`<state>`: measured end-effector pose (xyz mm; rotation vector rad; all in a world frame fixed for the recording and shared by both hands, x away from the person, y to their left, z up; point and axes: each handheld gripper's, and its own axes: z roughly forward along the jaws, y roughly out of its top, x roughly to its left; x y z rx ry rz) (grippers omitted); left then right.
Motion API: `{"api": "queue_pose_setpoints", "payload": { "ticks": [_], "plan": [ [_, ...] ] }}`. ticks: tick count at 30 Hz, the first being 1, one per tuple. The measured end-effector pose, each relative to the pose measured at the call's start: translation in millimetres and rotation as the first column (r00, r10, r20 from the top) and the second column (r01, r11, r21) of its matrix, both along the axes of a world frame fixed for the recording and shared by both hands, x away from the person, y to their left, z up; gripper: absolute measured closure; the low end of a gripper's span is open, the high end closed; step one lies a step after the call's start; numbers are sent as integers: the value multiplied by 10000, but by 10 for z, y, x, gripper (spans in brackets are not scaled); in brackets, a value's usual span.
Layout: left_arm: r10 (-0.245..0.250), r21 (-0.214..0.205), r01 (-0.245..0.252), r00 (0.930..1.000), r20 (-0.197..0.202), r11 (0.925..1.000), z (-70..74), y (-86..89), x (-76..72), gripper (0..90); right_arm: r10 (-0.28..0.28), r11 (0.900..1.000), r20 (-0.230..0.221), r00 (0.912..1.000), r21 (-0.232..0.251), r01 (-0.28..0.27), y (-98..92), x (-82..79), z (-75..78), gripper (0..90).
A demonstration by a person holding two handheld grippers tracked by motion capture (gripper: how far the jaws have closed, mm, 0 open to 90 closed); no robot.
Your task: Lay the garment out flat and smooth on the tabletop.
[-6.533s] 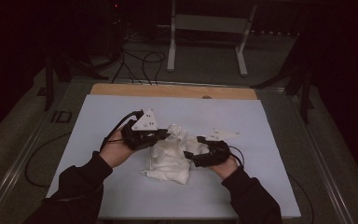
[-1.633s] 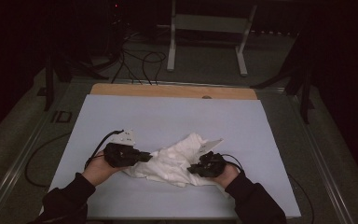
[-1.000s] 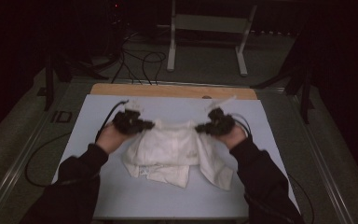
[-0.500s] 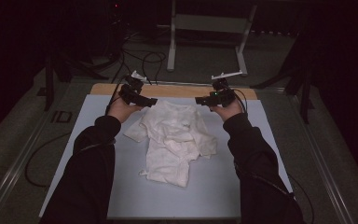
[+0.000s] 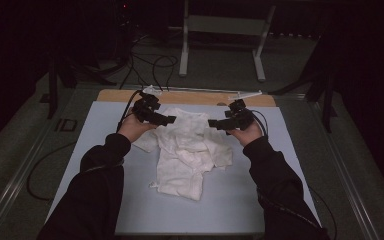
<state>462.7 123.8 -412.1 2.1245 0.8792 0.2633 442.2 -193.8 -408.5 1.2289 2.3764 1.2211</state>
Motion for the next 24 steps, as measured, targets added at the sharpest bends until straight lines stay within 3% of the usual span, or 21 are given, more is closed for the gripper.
{"api": "queue_pose_setpoints", "payload": {
  "ticks": [8, 11, 15, 17, 22, 24],
  "plan": [
    [-397, -638, 416, 9987, 313, 9971, 57, 63, -206, 93, 168, 9997, 383, 9991, 190, -176, -121, -252, -8, 128],
    [-557, -834, 598, 9972, 500, 9947, 59, 88, -296, 71, 476, 9988, 494, 9976, -101, -472, -175, -350, -80, 130],
    [-680, -970, 764, 9939, 866, 9923, 49, 119, -446, 63, 458, 9988, 104, 9989, -183, -456, -273, -451, -248, 131],
    [-760, -1049, 853, 9931, 893, 9908, 32, 139, -514, 47, 368, 9978, -182, 9992, -553, -377, -306, -514, -333, 130],
    [-784, -1180, 904, 9916, 1027, 9889, -22, 192, -680, 9, 136, 9996, -722, 9973, -222, -152, -408, -672, -527, 142],
    [-772, -1322, 909, 9914, 1055, 9870, -48, 209, -741, 3, -185, 9997, -798, 9966, -193, 170, -448, -748, -592, 251]
  ]
}}
